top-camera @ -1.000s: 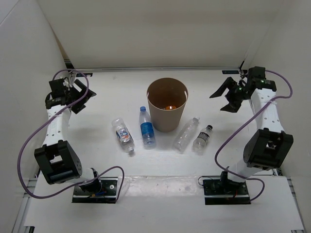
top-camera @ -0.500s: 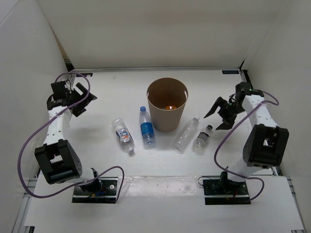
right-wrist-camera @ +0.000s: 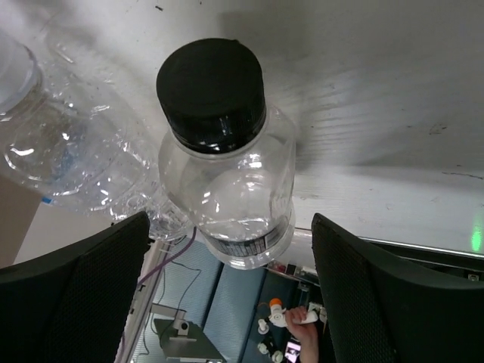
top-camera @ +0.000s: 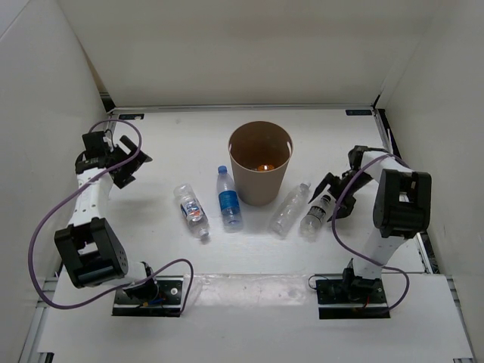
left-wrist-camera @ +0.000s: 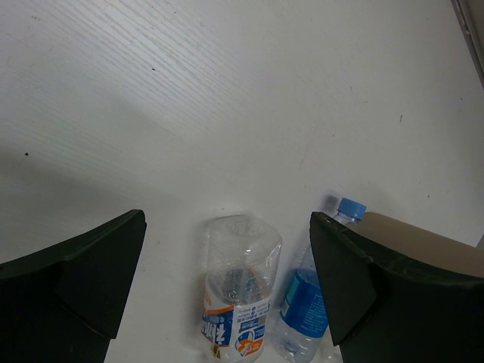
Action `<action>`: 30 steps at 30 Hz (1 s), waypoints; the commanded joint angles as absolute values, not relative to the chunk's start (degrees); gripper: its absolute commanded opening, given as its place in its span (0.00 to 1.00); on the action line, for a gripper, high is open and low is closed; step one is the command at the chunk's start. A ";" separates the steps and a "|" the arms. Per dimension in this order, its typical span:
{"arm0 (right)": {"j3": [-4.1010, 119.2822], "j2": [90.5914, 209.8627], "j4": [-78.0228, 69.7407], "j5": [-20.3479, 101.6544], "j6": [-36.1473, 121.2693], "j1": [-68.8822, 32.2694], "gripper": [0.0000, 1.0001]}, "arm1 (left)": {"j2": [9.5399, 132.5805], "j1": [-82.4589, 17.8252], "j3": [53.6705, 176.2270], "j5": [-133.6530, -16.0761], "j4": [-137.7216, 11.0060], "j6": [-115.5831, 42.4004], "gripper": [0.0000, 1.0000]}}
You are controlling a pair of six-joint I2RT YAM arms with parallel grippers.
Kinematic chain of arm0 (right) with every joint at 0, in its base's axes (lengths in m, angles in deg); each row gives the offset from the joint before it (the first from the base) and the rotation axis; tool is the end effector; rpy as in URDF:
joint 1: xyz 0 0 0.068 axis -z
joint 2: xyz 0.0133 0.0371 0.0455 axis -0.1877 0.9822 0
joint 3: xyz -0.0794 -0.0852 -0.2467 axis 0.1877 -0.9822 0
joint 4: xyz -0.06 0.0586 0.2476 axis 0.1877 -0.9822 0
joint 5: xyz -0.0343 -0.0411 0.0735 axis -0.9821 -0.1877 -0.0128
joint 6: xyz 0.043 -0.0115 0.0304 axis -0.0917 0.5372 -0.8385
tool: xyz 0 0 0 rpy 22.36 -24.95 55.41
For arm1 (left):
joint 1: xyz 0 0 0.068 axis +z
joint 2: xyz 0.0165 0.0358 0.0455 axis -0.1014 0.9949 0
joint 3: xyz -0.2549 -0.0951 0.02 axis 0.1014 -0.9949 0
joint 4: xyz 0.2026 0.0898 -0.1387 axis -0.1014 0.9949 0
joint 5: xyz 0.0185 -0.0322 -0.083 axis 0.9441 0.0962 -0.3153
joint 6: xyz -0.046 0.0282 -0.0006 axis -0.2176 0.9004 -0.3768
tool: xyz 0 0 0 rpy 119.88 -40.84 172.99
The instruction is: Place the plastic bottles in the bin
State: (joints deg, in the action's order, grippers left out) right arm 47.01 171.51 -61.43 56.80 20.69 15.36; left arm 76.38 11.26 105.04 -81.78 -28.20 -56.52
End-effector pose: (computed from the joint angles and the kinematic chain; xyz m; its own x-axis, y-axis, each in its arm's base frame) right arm 0.2983 -0.0092 0.1645 -0.8186 0.5057 0.2723 0.5721 0.7598 0.3089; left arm 0.2860 0.0782 0.2685 -0.5711 -0.7032 -0.4235 -0.5000 0.7072 -0.4999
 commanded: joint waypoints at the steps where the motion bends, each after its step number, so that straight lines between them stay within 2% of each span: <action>1: 49.27 172.33 -61.63 54.20 17.21 12.68 0.89 | 73.35 11.32 104.57 -81.19 -28.29 -57.00 1.00; 8: 51.31 175.32 -66.30 47.96 14.13 7.05 0.88 | 72.12 11.41 101.76 -80.93 -29.26 -57.79 1.00; 11: 51.12 174.97 -66.39 46.90 12.90 5.38 0.76 | 71.42 11.41 100.70 -80.75 -29.44 -58.15 1.00; 14: 52.00 175.93 -67.26 46.02 12.20 4.76 0.69 | 70.80 11.32 100.26 -80.49 -29.44 -58.23 1.00; 15: 52.27 176.11 -67.35 45.85 12.28 4.58 0.59 | 70.89 11.32 100.00 -80.75 -29.52 -58.41 1.00; 18: 52.36 176.37 -67.53 45.76 12.37 4.14 0.46 | 70.27 11.32 99.47 -80.49 -29.87 -58.59 1.00; 19: 52.18 176.02 -67.44 46.10 12.37 4.14 0.37 | 69.75 11.41 99.38 -80.49 -29.88 -58.85 1.00; 22: 51.22 175.23 -66.66 47.94 12.55 5.45 0.18 | 69.48 11.41 98.33 -80.49 -30.05 -58.94 1.00; 23: 50.87 174.88 -66.39 48.21 12.55 5.46 0.18 | 69.40 11.32 98.15 -80.49 -29.88 -58.94 1.00; 27: 52.70 172.25 -67.35 46.91 12.99 5.63 0.02 | 69.83 11.32 98.24 -80.58 -30.05 -59.03 1.00; 30: 56.74 169.18 -70.68 43.31 13.60 5.72 0.00 | 70.27 11.32 98.85 -80.58 -30.14 -58.94 1.00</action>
